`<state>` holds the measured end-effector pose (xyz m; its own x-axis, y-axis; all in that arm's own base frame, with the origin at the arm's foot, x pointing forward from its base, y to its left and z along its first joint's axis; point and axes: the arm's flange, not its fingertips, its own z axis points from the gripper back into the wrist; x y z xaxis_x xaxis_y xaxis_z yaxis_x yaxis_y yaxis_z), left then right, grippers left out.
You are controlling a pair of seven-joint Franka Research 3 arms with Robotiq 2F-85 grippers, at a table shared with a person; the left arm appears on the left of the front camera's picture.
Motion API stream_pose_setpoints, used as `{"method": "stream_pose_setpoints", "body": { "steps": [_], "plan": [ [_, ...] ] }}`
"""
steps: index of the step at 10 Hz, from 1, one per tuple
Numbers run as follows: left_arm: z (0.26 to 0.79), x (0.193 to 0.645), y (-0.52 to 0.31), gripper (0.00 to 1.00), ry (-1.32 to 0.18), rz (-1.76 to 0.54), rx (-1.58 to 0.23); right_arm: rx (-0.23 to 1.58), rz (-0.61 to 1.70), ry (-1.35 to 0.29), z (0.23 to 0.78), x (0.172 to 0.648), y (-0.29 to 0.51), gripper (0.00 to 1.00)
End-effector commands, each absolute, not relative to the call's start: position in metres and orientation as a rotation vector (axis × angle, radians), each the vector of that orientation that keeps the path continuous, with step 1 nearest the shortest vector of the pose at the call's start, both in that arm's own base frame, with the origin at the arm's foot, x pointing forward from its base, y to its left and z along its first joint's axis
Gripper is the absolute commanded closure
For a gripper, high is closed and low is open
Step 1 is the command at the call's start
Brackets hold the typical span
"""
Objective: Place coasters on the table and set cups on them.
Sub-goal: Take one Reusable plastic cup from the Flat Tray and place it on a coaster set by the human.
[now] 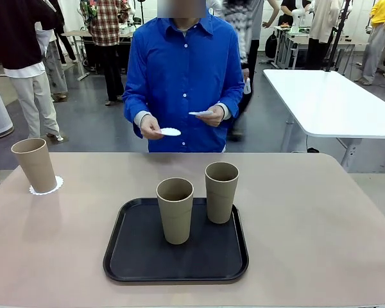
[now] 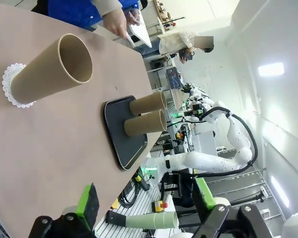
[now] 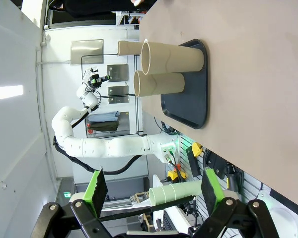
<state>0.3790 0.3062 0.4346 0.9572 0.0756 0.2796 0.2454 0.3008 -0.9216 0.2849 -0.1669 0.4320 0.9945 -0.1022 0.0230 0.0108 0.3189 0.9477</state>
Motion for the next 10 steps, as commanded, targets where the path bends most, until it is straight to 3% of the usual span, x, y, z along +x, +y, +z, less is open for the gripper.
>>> {"method": "stream_pose_setpoints", "body": {
  "steps": [1,10],
  "plan": [
    [0.4348,0.3771,0.3069,0.0,-0.29,-0.11,-1.27,1.255,-0.068,-0.086,0.4324,0.2842,-0.1659,0.0],
    [0.4348,0.3771,0.3069,0.0,-0.29,-0.11,-1.27,1.255,-0.068,-0.086,0.4324,0.2842,-0.1659,0.0]
  ]
}}
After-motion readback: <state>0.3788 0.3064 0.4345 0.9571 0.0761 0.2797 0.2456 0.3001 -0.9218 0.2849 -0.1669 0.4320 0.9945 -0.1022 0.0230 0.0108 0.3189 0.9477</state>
